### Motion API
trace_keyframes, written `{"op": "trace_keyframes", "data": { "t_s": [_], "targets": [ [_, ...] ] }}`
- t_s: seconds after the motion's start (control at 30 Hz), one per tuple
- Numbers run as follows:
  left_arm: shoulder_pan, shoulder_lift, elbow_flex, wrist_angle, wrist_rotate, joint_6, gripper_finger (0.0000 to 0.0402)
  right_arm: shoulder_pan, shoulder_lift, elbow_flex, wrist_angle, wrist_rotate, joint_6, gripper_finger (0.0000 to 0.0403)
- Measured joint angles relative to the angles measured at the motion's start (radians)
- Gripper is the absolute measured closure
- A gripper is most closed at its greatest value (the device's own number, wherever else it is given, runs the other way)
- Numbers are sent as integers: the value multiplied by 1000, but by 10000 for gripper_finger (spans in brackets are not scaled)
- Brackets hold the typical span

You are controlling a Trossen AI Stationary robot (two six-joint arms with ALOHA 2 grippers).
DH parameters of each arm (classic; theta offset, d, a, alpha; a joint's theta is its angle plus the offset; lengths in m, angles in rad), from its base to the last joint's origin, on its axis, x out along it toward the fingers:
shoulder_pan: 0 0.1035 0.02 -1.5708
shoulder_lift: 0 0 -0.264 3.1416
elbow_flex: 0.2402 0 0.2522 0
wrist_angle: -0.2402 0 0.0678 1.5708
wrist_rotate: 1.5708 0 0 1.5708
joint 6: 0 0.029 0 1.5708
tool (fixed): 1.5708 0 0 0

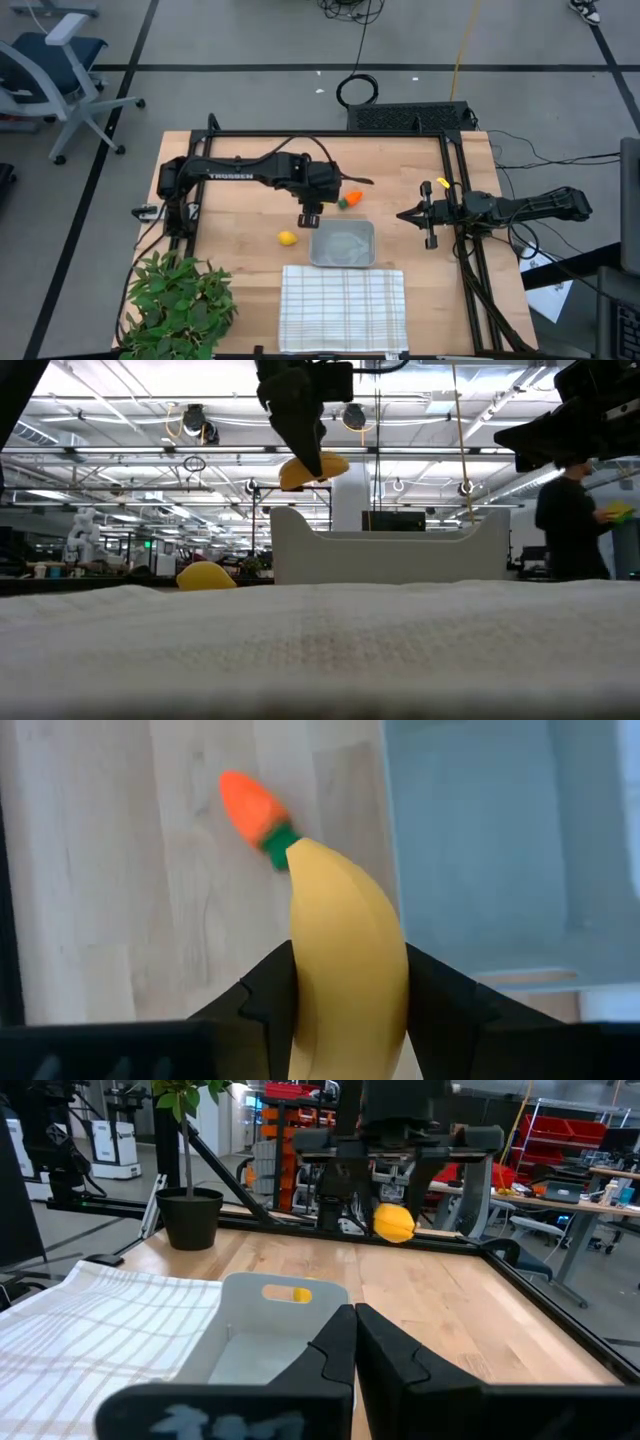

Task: Pick and placing Produce into tupperware
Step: Put the yellow banana into the gray bin

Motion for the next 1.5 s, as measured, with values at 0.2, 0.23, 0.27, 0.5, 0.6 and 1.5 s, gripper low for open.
{"op": "trace_keyframes", "data": {
  "t_s": [0.2,0.23,0.27,0.5,0.6,1.5],
  "targets": [
    [-31,0,0,65,2,-35,252,0,0,0,0,0,0,403],
    [-33,0,0,73,3,-37,252,0,0,0,0,0,0,403],
    [-35,0,0,80,4,-38,252,0,0,0,0,0,0,403],
    [-36,0,0,136,20,-34,252,0,0,0,0,0,0,403],
    [-32,0,0,164,38,-33,252,0,0,0,0,0,0,403],
    [-124,82,1,327,138,-132,252,0,1,0,0,0,-1,403]
  ]
}}
